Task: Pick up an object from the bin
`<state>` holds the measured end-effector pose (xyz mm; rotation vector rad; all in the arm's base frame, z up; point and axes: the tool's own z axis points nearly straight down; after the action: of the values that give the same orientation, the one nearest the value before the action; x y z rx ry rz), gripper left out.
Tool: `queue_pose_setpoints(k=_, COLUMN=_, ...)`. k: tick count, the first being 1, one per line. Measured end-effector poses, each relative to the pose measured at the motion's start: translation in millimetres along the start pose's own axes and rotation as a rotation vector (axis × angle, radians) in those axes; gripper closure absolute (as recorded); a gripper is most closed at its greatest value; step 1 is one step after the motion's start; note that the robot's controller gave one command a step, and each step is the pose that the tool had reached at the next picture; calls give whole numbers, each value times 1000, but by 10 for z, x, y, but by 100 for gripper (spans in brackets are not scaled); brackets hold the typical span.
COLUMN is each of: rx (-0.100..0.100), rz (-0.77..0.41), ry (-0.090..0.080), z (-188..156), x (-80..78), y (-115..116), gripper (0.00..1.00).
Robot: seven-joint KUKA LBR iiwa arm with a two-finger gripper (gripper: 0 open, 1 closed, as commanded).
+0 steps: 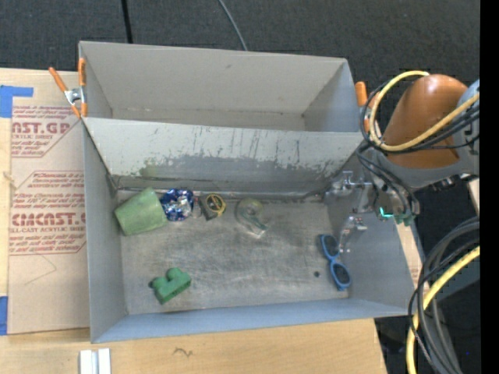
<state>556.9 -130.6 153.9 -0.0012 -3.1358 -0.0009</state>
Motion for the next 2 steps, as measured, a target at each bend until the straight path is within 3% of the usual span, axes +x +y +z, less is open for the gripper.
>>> queue_pose_setpoints(k=1, rx=-2, rz=-354, ry=-4, z=757, x=-205, y=681, gripper=0)
queue_pose_setpoints(k=2, rx=3, rz=-489, ry=-4, z=289, x=609, y=177, gripper=0)
